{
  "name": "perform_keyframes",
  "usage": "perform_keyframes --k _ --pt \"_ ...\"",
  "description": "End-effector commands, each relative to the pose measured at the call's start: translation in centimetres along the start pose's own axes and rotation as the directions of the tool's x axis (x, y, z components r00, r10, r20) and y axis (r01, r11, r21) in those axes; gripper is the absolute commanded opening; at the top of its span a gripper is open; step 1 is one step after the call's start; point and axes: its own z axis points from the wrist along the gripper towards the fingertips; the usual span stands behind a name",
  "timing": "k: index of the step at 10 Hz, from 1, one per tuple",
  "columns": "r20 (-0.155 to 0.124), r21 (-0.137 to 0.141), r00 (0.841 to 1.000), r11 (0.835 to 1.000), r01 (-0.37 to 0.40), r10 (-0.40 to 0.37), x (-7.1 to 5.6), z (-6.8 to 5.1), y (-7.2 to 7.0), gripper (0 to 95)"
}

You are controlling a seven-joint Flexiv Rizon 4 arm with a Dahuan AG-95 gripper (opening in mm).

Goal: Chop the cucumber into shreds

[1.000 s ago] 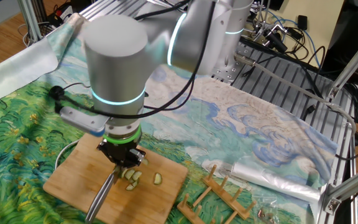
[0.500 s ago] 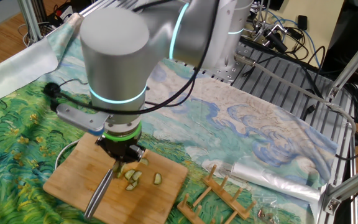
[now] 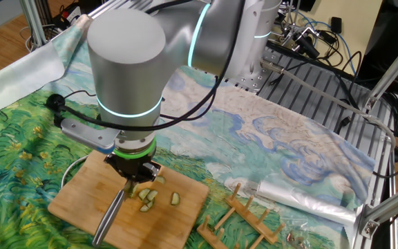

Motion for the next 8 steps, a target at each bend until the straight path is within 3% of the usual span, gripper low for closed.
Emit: perform_keyframes --k 1,5,6,7,8 --pt "0.000 -0.002 1.000 1.000 0.000 0.000 0.0 0.0 -0.1 0.0" --pt "0.003 -0.009 1.000 1.000 -0.003 0.003 0.0 0.6 -0.2 0.0" --pt "0.005 -0.014 1.000 1.000 -0.002 0.002 0.0 1.2 -0.1 0.0" --pt "0.021 -0.026 1.000 1.000 -0.004 0.005 -0.1 3.1 0.2 0.0" --pt "0.035 -0.029 0.999 1.000 -0.006 0.007 -0.1 4.1 0.3 0.0"
